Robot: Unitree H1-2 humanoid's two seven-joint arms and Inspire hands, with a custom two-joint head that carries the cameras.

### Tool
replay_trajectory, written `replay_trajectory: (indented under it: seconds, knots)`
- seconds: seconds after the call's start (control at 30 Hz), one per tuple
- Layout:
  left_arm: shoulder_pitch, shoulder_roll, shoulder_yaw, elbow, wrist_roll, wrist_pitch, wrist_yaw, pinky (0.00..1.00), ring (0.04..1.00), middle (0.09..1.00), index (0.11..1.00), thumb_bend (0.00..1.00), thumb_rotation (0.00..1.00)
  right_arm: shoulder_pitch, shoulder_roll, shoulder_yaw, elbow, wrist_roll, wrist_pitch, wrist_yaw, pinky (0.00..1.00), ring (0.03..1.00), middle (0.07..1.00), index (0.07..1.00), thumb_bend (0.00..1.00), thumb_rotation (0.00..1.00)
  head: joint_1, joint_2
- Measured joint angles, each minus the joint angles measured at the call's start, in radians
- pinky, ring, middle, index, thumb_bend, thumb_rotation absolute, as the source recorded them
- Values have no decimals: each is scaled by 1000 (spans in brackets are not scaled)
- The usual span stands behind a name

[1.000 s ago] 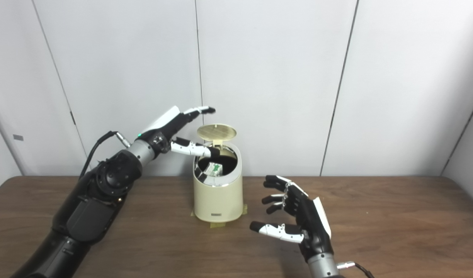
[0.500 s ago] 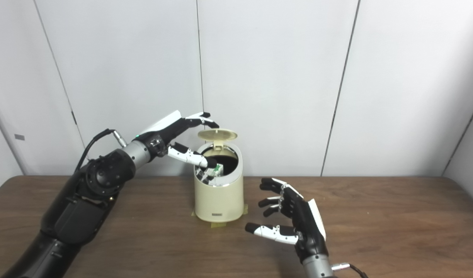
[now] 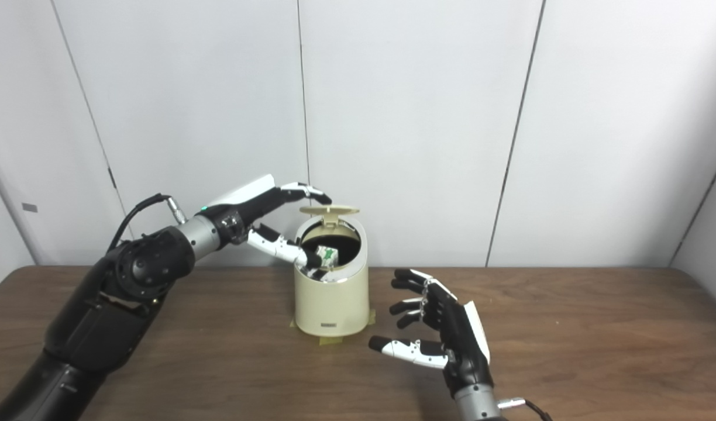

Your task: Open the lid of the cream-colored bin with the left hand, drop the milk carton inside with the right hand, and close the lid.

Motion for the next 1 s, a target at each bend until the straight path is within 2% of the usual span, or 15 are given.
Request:
replay_trajectory:
  seconds: [0.1,0.23,0.33,0.47,0.63,0.77,0.87,1.0]
  knots:
    - [18,4,-12,0,4,-27,-2,1000,1000,903,856,999,464,0,1,-1,0,5,3,0,449,560,722,720,781,86,-3,2]
    - [42,4,-37,0,44,-59,-3,1000,1000,889,850,1000,487,0,6,-2,0,15,8,0,437,551,724,718,789,85,-5,5]
    - [57,4,-56,0,81,-77,-3,1000,1000,873,850,1000,482,0,11,-6,-11,29,31,-1,494,578,715,716,788,112,-8,11]
    - [67,5,-65,0,114,-113,-1,1000,1000,862,851,979,462,-1,20,-11,-36,40,59,-6,518,596,710,715,792,145,-12,15]
    - [79,3,-64,0,129,-142,2,1000,1000,853,830,990,442,-1,33,-19,-60,80,109,-12,468,557,710,718,803,167,-17,23]
    - [95,0,-62,0,133,-165,22,1000,1000,830,817,978,427,-2,42,-26,-69,114,120,-13,433,538,705,719,811,188,-20,29]
    - [102,9,-90,0,182,-215,46,1000,1000,827,830,969,449,-2,42,-26,-71,116,131,-13,429,537,706,717,814,188,-21,31]
    - [102,30,-138,-26,311,-253,76,1000,1000,819,830,969,457,-3,41,-26,-77,117,141,-14,417,535,705,716,830,196,-21,38]
